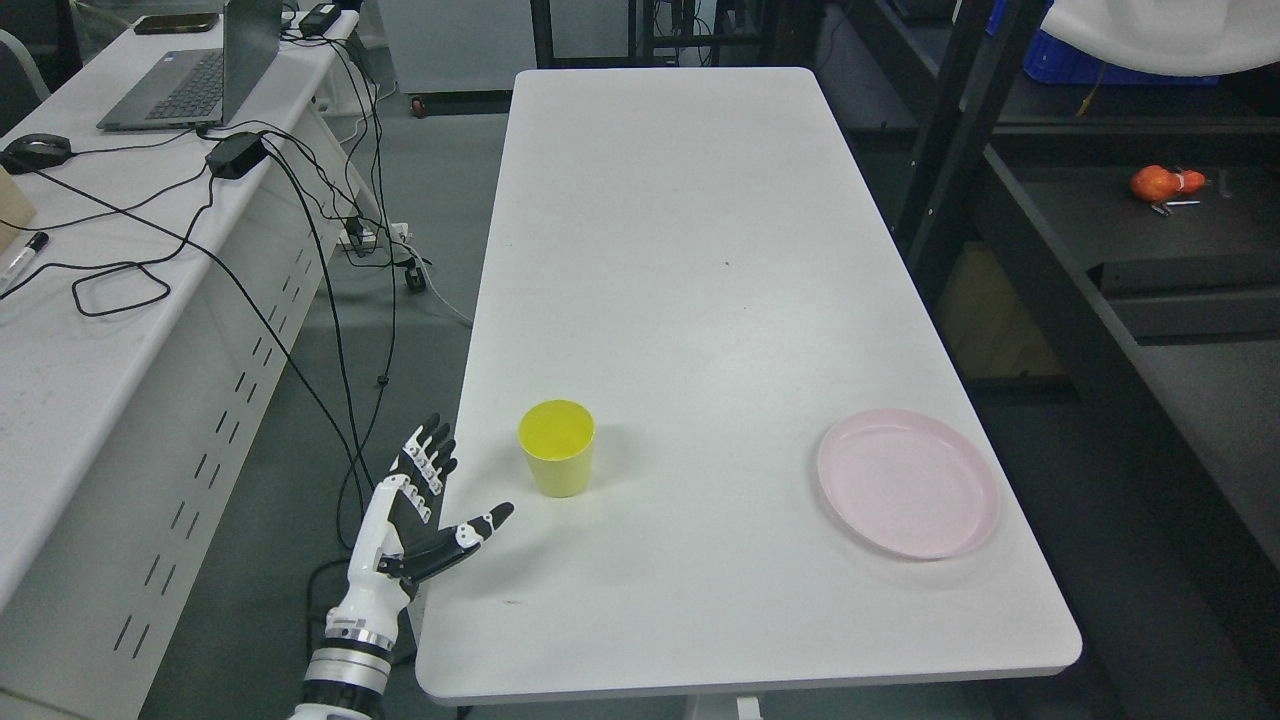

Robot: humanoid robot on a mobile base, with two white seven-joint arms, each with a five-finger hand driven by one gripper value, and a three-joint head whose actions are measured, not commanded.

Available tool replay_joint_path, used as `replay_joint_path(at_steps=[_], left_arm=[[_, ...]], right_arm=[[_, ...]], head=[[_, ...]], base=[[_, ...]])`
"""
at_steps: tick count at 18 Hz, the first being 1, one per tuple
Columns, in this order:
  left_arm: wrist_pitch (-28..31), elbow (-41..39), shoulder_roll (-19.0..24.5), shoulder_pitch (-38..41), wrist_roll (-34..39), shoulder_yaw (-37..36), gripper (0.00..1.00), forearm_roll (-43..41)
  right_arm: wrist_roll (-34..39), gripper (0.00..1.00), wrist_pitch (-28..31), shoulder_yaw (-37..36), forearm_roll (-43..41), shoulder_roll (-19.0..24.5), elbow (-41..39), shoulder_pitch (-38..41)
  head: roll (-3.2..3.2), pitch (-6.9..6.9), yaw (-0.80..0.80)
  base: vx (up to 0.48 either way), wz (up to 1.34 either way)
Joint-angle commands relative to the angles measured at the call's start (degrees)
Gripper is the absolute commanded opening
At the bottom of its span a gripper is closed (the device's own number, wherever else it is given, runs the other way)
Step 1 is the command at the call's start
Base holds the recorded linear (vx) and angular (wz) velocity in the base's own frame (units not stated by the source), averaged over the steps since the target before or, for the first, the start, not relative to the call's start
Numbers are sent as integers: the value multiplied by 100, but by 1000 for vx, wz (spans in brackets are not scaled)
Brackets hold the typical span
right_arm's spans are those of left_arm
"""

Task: Place yellow IKEA cup on middle right shelf
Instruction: 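Move the left hand toward the yellow cup on the table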

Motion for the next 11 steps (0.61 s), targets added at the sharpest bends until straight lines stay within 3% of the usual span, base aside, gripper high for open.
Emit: replay_joint_path(at_steps=[1,11], left_arm=[[8,-134,82,76,-2,-370,99,9],[8,-134,82,-57,-275,-458,98,598]], right_arm=[[4,99,4,97,-141,-100,0,80],[4,99,4,97,-141,-100,0,80]], head=[[0,0,0],[0,0,0]], base=[[-8,-49],[-1,-9]])
